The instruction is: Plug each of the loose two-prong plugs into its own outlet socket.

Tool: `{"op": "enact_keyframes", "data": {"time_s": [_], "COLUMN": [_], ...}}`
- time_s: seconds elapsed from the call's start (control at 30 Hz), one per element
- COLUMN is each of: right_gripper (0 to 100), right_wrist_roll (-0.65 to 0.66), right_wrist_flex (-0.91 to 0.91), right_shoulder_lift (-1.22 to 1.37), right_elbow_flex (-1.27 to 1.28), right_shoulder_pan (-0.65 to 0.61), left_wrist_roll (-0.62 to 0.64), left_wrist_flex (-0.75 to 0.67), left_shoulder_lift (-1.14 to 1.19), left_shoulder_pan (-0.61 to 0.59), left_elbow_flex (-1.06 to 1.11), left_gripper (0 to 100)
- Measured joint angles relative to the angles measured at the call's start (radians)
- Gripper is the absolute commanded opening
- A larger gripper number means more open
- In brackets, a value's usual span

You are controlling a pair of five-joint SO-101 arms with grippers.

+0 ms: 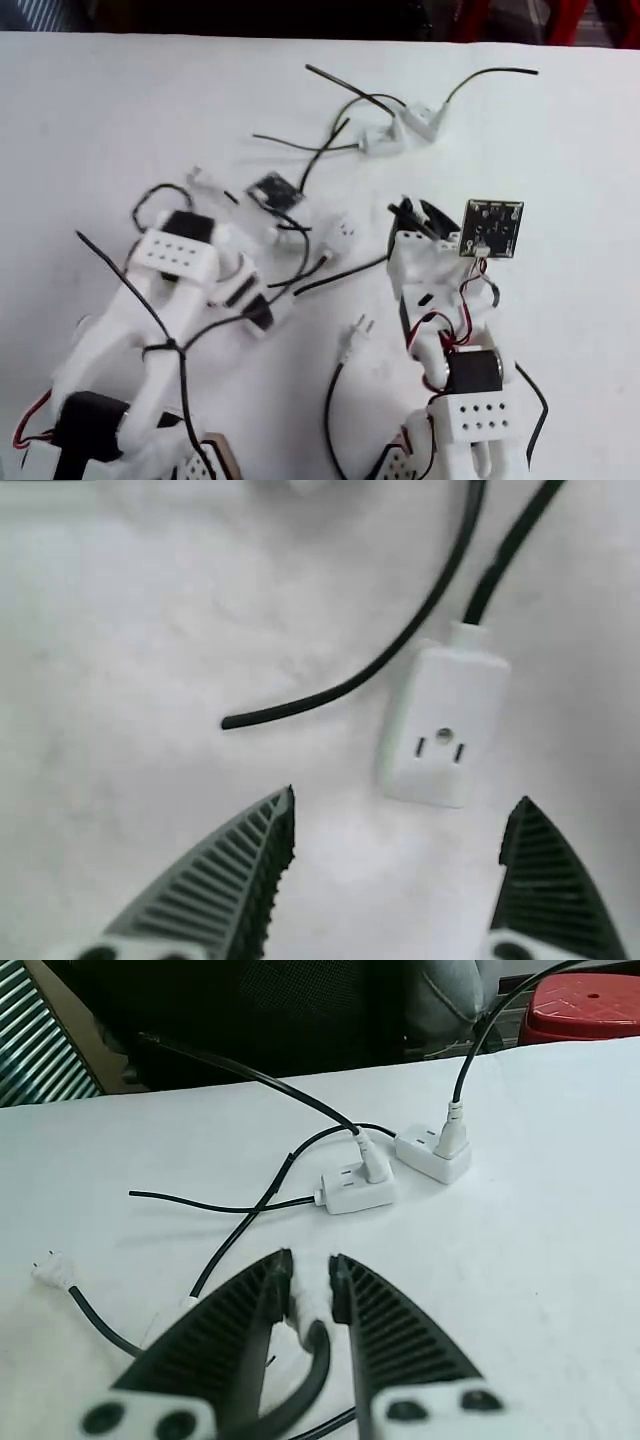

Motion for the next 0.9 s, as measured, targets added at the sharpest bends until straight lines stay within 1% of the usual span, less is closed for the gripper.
{"op": "enact_keyframes", "data": {"time_s": [0.13,0.23,0.37,0.47,0.57,0.63,0.7,0.8,0.9], "right_gripper": [1.7,1.7,1.7,1.7,1.7,1.7,1.7,1.7,1.7], "right_wrist_roll": [0.000,0.000,0.000,0.000,0.000,0.000,0.000,0.000,0.000], "right_wrist_flex": [0.000,0.000,0.000,0.000,0.000,0.000,0.000,0.000,0.000], "right_shoulder_lift": [0.000,0.000,0.000,0.000,0.000,0.000,0.000,0.000,0.000], "right_elbow_flex": [0.000,0.000,0.000,0.000,0.000,0.000,0.000,0.000,0.000], "right_shoulder_pan": [0.000,0.000,0.000,0.000,0.000,0.000,0.000,0.000,0.000], "left_wrist_roll": [0.069,0.092,0.114,0.110,0.114,0.110,0.080,0.046,0.038], "left_wrist_flex": [0.012,-0.020,-0.100,-0.109,-0.052,-0.035,-0.012,-0.003,0.003], "left_shoulder_lift": [0.000,0.006,0.084,0.181,0.298,0.379,0.453,0.494,0.499], "left_shoulder_pan": [0.120,0.199,0.216,0.216,0.190,0.144,0.103,0.040,-0.017], "left_elbow_flex": [-0.003,0.017,0.037,0.003,-0.110,-0.183,-0.229,-0.293,-0.338], "left_gripper": [32,32,32,32,32,32,32,32,32]}}
